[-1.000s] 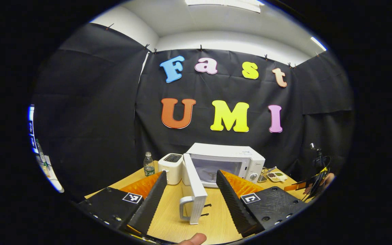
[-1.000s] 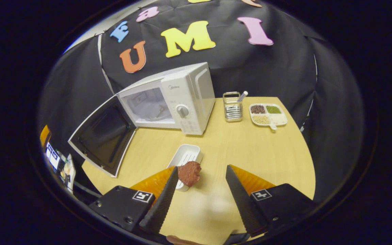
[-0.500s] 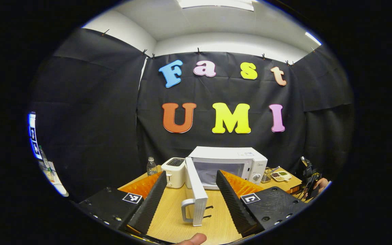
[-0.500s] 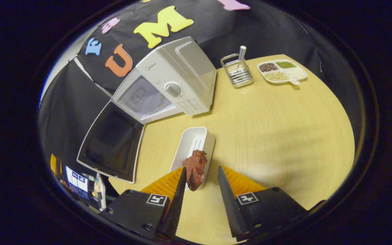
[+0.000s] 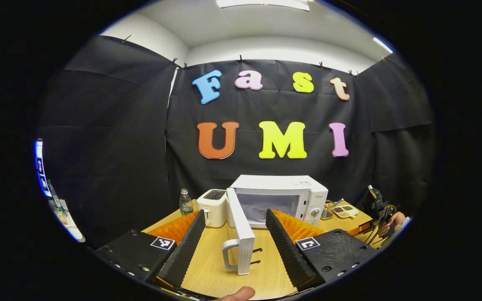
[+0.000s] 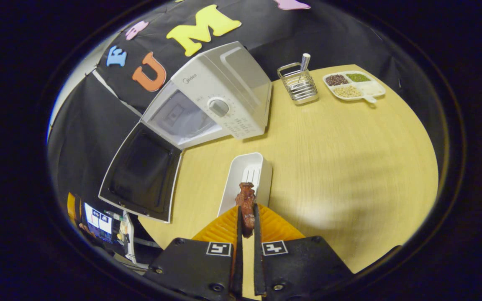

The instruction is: Open the microwave oven with the left hand, put the food in, and close the microwave oven.

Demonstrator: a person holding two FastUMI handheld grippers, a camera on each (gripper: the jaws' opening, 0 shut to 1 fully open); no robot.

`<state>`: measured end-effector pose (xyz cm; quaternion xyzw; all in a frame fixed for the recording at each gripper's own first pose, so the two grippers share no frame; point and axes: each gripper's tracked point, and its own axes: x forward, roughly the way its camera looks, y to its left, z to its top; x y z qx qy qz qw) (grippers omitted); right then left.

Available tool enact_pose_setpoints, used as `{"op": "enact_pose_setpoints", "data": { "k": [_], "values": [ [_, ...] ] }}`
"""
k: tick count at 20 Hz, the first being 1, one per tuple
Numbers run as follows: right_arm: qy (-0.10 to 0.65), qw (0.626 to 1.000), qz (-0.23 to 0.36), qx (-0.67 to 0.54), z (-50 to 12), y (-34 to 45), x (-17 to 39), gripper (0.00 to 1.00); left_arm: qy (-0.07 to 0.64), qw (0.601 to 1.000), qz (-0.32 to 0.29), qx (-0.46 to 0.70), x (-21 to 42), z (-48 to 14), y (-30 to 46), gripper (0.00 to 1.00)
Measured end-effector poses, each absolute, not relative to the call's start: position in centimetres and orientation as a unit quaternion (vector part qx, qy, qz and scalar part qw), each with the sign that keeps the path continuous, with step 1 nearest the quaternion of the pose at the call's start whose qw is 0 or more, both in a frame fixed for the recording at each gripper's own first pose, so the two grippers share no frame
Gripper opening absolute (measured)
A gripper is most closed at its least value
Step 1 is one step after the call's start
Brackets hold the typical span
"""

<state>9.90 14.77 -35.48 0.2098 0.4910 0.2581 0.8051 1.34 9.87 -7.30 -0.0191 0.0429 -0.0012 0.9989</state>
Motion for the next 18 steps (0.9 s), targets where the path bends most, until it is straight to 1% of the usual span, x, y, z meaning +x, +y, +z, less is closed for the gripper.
{"op": "enact_pose_setpoints", "data": {
  "k": [3, 8, 12, 15, 18],
  "values": [
    [0.459, 0.836, 0.248, 0.169, -34.2, 13.7, 9.4, 0.13, 0.039, 0.999, -0.002, -0.023, 0.8, -6.8, 10.3, 0.89],
    [0.378, 0.888, 0.248, 0.088, -29.8, 14.5, 8.1, 0.13, 0.041, 0.999, -0.005, -0.027, 0.0, -6.4, 10.8, 0.89],
    [0.321, 0.911, 0.259, 0.029, -27.0, 17.3, 7.1, 0.13, 0.033, 0.999, -0.016, -0.028, -0.8, -5.8, 10.4, 0.89],
    [0.284, 0.923, 0.261, 0.001, -25.6, 20.1, 7.6, 0.13, 0.027, 0.999, -0.021, -0.023, -1.5, -5.4, 10.5, 0.89],
    [0.259, 0.927, 0.269, -0.014, -25.4, 23.7, 9.3, 0.13, 0.02, 0.999, -0.023, -0.022, -2.1, -5.1, 10.8, 0.89]
  ]
}}
